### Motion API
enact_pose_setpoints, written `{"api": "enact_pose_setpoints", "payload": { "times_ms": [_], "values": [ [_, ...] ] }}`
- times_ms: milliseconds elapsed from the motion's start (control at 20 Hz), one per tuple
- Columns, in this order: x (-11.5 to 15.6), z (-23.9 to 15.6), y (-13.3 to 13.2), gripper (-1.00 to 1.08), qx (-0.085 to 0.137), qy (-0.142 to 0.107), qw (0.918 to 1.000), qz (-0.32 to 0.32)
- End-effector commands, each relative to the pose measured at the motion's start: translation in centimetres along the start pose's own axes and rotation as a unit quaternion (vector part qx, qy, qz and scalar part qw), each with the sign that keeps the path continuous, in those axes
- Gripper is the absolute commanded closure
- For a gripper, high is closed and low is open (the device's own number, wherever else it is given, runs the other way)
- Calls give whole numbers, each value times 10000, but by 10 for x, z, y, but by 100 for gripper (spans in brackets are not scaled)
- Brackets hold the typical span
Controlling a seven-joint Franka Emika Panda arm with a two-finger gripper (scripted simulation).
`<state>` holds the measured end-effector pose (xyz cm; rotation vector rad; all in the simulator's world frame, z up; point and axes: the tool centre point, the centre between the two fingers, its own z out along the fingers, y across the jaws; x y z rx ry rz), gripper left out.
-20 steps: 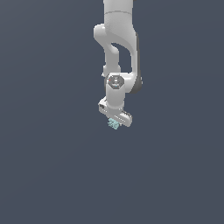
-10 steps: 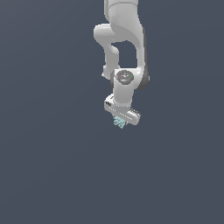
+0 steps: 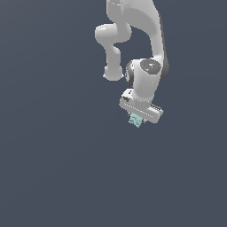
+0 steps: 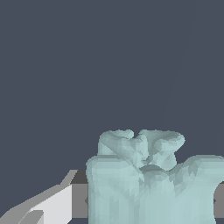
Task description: Pick up the object and move it to a goal position.
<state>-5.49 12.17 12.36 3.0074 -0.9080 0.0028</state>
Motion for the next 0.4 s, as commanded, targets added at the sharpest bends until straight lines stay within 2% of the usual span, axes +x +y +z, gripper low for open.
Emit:
{"api": "enact_pose_setpoints", "payload": {
  "times_ms": [0,350],
  "values": [
    [-4,-10,-12,108,-6,-2,10000,8],
    [-9,-20,-26,108,-5,-5,10000,8]
  ]
}}
